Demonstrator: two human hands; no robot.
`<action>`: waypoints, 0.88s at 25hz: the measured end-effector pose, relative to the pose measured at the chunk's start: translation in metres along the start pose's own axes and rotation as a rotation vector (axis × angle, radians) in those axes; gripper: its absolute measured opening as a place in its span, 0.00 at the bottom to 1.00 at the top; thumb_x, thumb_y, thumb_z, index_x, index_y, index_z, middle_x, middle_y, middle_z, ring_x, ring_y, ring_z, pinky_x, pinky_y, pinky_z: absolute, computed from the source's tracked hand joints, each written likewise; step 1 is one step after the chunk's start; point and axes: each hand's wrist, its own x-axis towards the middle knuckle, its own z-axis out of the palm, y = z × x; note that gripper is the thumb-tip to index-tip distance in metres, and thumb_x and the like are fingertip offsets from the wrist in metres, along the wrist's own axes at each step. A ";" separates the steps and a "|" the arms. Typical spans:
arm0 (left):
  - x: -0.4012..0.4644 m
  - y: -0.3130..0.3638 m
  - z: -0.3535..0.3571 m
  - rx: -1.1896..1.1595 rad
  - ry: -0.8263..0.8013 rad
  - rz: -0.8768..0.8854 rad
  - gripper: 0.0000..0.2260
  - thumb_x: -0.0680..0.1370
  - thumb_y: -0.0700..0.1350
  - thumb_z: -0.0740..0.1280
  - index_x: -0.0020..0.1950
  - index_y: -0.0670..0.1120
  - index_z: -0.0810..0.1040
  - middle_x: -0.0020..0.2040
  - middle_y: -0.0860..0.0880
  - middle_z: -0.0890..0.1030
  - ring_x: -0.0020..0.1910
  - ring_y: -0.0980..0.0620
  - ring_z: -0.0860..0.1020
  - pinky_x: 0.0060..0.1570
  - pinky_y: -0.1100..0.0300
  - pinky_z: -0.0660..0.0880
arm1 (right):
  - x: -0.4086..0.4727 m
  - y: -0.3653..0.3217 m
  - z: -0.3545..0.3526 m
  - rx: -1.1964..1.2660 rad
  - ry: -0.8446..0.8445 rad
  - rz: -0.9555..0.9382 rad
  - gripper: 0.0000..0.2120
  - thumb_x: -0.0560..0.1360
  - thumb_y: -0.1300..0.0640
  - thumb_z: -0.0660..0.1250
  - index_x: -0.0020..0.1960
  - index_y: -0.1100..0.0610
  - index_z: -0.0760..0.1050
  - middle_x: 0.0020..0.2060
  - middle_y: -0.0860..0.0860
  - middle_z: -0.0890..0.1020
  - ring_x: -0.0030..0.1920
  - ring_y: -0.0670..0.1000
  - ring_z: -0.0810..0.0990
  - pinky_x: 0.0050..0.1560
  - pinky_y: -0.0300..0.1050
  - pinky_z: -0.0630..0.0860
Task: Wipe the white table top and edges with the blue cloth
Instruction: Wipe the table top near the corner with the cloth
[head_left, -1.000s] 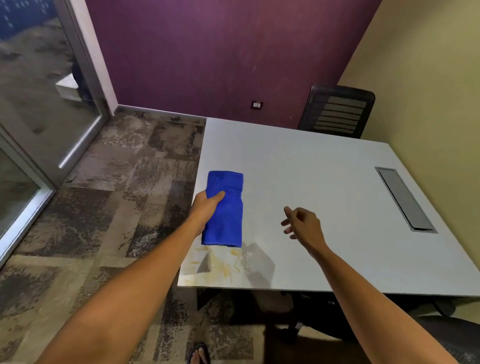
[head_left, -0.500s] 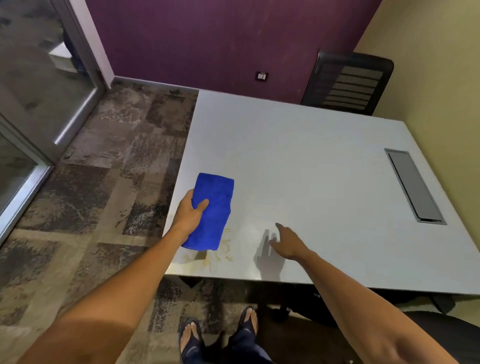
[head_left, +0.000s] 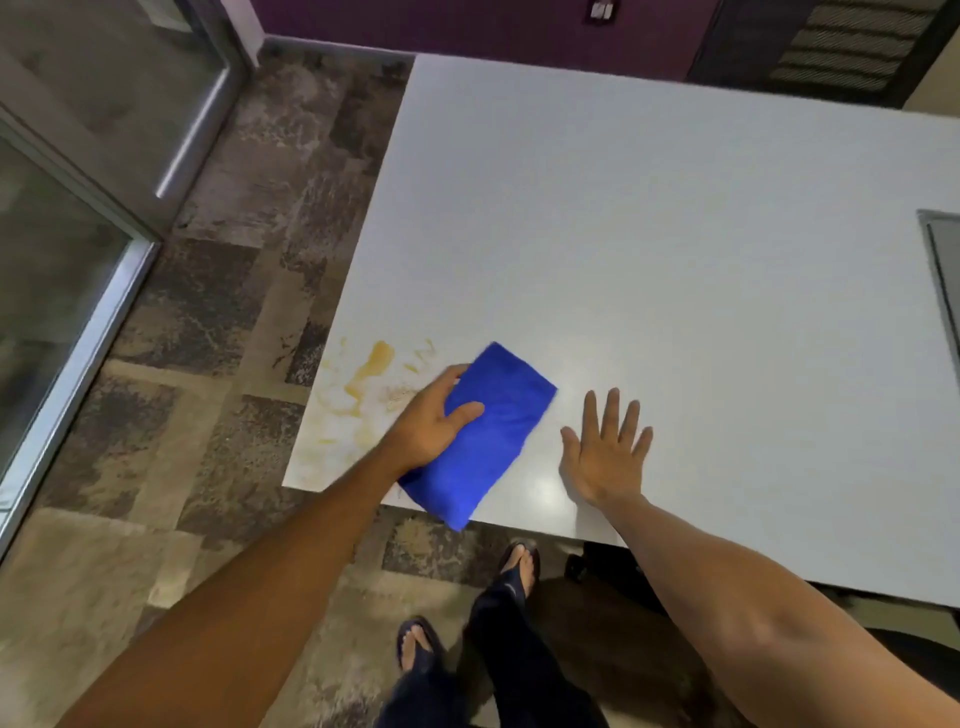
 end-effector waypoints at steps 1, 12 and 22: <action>0.004 0.000 0.011 0.026 -0.046 -0.016 0.20 0.81 0.47 0.66 0.73 0.50 0.68 0.66 0.49 0.78 0.63 0.50 0.78 0.64 0.50 0.75 | 0.000 0.002 0.006 0.017 0.047 0.001 0.32 0.86 0.40 0.41 0.85 0.48 0.34 0.84 0.52 0.34 0.83 0.60 0.32 0.80 0.66 0.37; 0.010 -0.070 0.099 1.171 0.089 0.254 0.34 0.80 0.65 0.54 0.81 0.49 0.53 0.82 0.42 0.53 0.79 0.34 0.50 0.75 0.33 0.47 | 0.009 0.006 0.032 0.013 0.337 0.050 0.31 0.84 0.43 0.44 0.85 0.49 0.52 0.85 0.54 0.51 0.85 0.60 0.45 0.81 0.65 0.44; 0.033 -0.093 0.089 1.076 0.302 0.092 0.30 0.83 0.60 0.50 0.82 0.50 0.47 0.82 0.43 0.46 0.79 0.32 0.44 0.74 0.31 0.48 | 0.014 0.013 0.043 -0.009 0.420 0.037 0.31 0.84 0.40 0.43 0.84 0.49 0.54 0.85 0.54 0.53 0.84 0.60 0.47 0.81 0.67 0.48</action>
